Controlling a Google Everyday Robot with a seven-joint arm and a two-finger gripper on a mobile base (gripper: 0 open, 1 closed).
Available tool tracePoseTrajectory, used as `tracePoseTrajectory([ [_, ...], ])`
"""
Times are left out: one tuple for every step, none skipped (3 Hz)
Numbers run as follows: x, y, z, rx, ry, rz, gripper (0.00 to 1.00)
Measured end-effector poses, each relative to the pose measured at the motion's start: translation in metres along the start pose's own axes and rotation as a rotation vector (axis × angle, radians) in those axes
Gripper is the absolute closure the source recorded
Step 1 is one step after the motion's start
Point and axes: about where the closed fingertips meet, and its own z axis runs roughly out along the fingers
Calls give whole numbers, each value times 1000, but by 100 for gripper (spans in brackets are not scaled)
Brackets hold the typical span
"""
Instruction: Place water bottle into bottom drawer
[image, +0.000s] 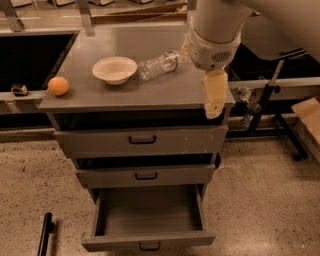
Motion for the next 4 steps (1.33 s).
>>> tracePoseTrajectory([
  [25,-39,49,-127,4,-62,0],
  [30,-94,118,-223,-23,-121,0],
  [25,-133,133,-183,-59,-129,0],
  [26,-162,119,-83,-69,-117,0],
])
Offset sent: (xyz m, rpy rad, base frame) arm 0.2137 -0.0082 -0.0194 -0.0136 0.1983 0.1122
